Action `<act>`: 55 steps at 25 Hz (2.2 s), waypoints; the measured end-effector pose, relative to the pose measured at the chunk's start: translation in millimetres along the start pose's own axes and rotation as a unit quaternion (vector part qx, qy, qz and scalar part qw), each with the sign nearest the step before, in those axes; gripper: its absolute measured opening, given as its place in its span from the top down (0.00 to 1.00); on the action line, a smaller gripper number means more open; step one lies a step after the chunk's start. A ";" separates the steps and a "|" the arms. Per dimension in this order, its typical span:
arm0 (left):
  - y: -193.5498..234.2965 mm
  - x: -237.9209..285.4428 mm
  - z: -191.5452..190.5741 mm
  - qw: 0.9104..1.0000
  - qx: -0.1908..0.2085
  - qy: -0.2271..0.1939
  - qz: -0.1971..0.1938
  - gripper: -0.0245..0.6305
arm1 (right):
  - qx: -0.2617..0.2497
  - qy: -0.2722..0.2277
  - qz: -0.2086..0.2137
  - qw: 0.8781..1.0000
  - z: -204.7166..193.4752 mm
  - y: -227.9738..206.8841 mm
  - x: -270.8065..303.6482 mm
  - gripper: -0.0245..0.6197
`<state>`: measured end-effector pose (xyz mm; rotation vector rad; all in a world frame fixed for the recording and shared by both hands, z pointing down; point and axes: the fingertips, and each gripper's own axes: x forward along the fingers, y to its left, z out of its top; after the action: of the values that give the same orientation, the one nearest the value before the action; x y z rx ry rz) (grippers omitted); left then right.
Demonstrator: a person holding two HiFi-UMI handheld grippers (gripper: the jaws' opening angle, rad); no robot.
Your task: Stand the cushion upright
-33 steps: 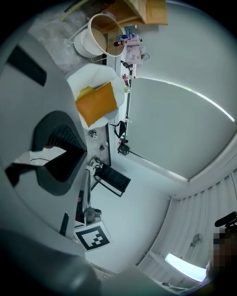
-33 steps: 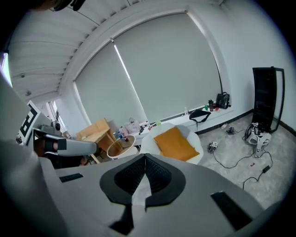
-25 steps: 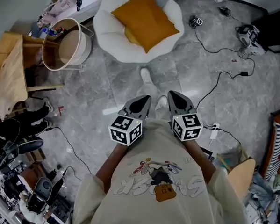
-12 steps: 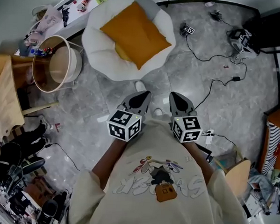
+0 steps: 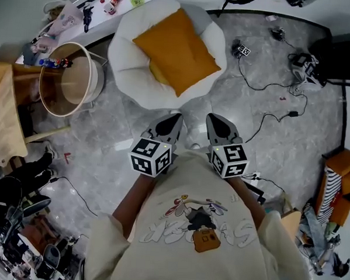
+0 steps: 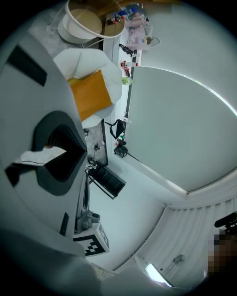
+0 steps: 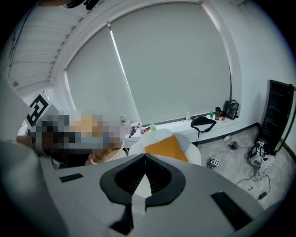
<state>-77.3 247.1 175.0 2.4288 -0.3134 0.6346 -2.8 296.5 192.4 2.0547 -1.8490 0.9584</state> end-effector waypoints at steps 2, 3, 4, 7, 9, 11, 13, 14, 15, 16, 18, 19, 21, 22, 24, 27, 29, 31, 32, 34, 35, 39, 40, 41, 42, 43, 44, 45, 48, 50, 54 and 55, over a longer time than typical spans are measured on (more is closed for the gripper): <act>13.1 -2.2 3.8 1.000 -0.008 -0.006 -0.002 0.95 | -0.008 0.003 -0.001 1.000 6.4 7.3 8.7 0.93; 19.4 -3.0 6.0 1.000 -0.012 -0.009 -0.003 0.95 | -0.011 0.004 -0.002 1.000 9.3 10.7 12.1 0.93; 25.4 -3.3 8.7 1.000 -0.016 -0.012 -0.005 0.95 | -0.014 0.005 -0.005 1.000 12.1 13.4 14.9 0.93; 39.0 -0.6 18.5 1.000 -0.018 -0.024 -0.006 0.95 | -0.018 0.005 -0.011 1.000 18.5 16.6 20.9 0.93; 43.7 1.7 25.9 0.999 -0.018 -0.032 -0.007 0.95 | -0.020 0.003 -0.013 1.000 23.2 17.1 24.2 0.93; 45.6 1.0 31.0 0.999 -0.019 -0.039 -0.009 0.95 | -0.026 0.003 -0.015 1.000 27.1 19.8 26.5 0.93; 48.1 -1.8 32.0 0.999 -0.021 -0.044 -0.011 0.95 | -0.034 0.002 -0.014 0.999 30.7 24.8 29.3 0.93; 49.7 -3.0 32.0 0.999 -0.022 -0.047 -0.011 0.95 | -0.039 0.002 -0.012 0.999 33.0 27.2 31.1 0.93; 51.2 -4.1 32.1 0.999 -0.021 -0.049 -0.010 0.95 | -0.042 0.000 -0.010 0.999 35.5 29.0 33.0 0.93; 52.2 -5.0 32.8 0.998 -0.018 -0.051 -0.008 0.95 | -0.044 -0.001 -0.008 0.999 38.1 30.0 34.8 0.93; 54.8 -6.2 37.1 0.998 -0.015 -0.060 -0.004 0.95 | -0.048 -0.002 -0.003 0.999 43.0 30.3 39.8 0.93; 57.3 -7.0 40.6 0.998 -0.017 -0.066 -0.001 0.95 | -0.052 -0.001 0.001 0.999 45.4 30.7 42.9 0.93; 65.5 -10.1 47.9 0.996 -0.028 -0.080 0.008 0.95 | -0.064 0.002 0.011 0.998 50.8 35.4 49.2 0.93; 70.1 -12.1 50.7 0.996 -0.034 -0.086 0.014 0.95 | -0.073 0.002 0.017 0.997 53.9 38.9 51.9 0.93; 77.3 -13.8 53.8 0.994 -0.043 -0.095 0.024 0.95 | -0.092 0.001 0.027 0.995 60.3 42.3 57.0 0.93; 85.2 -6.7 58.7 0.993 -0.053 -0.099 0.040 0.95 | -0.098 0.000 0.040 0.994 70.5 33.0 67.4 0.93; 90.6 0.8 66.5 0.991 -0.066 -0.103 0.053 0.95 | -0.091 0.007 0.052 0.994 76.8 24.7 76.0 0.93; 94.1 9.4 76.1 0.989 -0.079 -0.109 0.064 0.95 | -0.086 0.018 0.071 0.994 81.8 18.9 84.9 0.93; 94.8 15.0 80.5 0.988 -0.082 -0.110 0.069 0.95 | -0.088 0.023 0.080 0.993 84.1 15.5 89.3 0.93; 95.2 30.3 89.2 0.987 -0.084 -0.108 0.079 0.95 | -0.101 0.032 0.095 0.990 90.2 4.8 98.5 0.93; 94.9 39.2 94.0 0.987 -0.086 -0.108 0.084 0.95 | -0.108 0.036 0.102 0.988 94.4 -2.5 103.1 0.93; 88.1 75.8 109.0 0.979 -0.128 -0.112 0.109 0.95 | -0.146 0.052 0.136 0.978 114.0 -34.4 117.6 0.93; 86.4 86.7 114.1 0.977 -0.142 -0.114 0.114 0.95 | -0.157 0.056 0.144 0.975 120.1 -43.2 122.6 0.93; 83.8 98.3 119.8 0.975 -0.150 -0.115 0.119 0.95 | -0.164 0.059 0.153 0.973 126.4 -52.7 127.4 0.93; 80.2 110.2 124.7 0.974 -0.153 -0.114 0.125 0.95 | -0.167 0.062 0.161 0.971 132.1 -63.0 131.3 0.93; 76.4 121.9 128.3 0.973 -0.154 -0.112 0.132 0.95 | -0.168 0.065 0.169 0.969 137.0 -73.5 134.9 0.93; 73.7 132.8 131.1 0.972 -0.154 -0.109 0.139 0.95 | -0.167 0.069 0.176 0.968 141.7 -83.4 139.1 0.93; 72.9 142.7 133.7 0.971 -0.157 -0.108 0.147 0.95 | -0.164 0.073 0.186 0.966 146.8 -91.5 144.5 0.93; 79.7 163.8 139.9 0.965 -0.162 -0.110 0.176 0.95 | -0.172 0.079 0.222 0.957 160.9 -103.2 164.6 0.93; 88.0 172.1 136.4 0.959 -0.165 -0.109 0.202 0.95 | -0.182 0.084 0.243 0.949 162.6 -106.9 176.9 0.93; 103.9 181.3 114.5 0.946 -0.195 -0.114 0.234 0.95 | -0.194 0.107 0.268 0.938 143.8 -114.8 195.2 0.93; 108.4 182.3 108.1 0.943 -0.200 -0.116 0.239 0.95 | -0.199 0.113 0.271 0.935 135.8 -116.2 199.6 0.93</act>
<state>79.6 82.5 245.4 2.0346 -1.0475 0.4260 150.3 81.1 236.4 1.1722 -2.2899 0.7949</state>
